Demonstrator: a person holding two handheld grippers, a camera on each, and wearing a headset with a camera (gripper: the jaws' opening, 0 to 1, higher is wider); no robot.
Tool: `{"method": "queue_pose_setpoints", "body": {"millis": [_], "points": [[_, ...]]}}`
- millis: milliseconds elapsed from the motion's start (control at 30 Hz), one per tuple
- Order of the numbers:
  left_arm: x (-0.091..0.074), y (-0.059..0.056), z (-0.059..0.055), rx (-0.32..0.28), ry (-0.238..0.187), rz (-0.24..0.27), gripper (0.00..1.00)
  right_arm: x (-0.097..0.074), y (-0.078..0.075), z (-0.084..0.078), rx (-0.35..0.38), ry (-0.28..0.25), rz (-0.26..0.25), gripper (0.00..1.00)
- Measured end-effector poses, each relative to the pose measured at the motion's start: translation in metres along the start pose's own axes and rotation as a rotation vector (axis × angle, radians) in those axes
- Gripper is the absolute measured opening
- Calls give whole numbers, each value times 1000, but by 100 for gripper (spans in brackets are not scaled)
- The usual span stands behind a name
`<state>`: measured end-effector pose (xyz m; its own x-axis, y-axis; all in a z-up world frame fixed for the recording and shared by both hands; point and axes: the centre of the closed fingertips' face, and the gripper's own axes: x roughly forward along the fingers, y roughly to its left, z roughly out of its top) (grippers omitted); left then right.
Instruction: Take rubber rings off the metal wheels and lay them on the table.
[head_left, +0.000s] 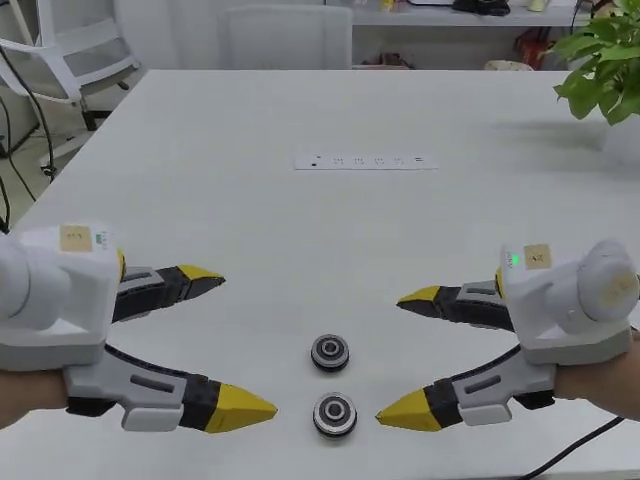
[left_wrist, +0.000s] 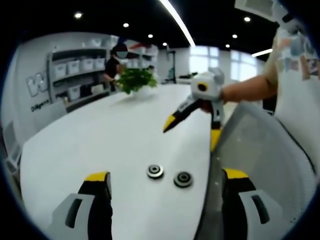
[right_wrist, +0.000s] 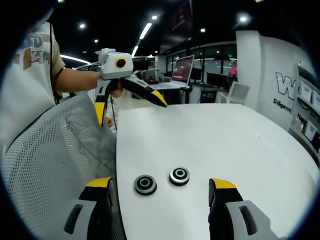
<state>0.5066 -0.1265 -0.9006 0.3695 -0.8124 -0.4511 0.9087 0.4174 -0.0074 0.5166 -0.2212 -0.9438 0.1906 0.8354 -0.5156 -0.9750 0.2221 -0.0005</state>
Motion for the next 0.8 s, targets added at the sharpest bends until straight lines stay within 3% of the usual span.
{"method": "queue_pose_setpoints", "body": {"millis": [800], "points": [[46,-21,-28,26,118,-152,72,33,10,-33,-47,124,128,55]]}}
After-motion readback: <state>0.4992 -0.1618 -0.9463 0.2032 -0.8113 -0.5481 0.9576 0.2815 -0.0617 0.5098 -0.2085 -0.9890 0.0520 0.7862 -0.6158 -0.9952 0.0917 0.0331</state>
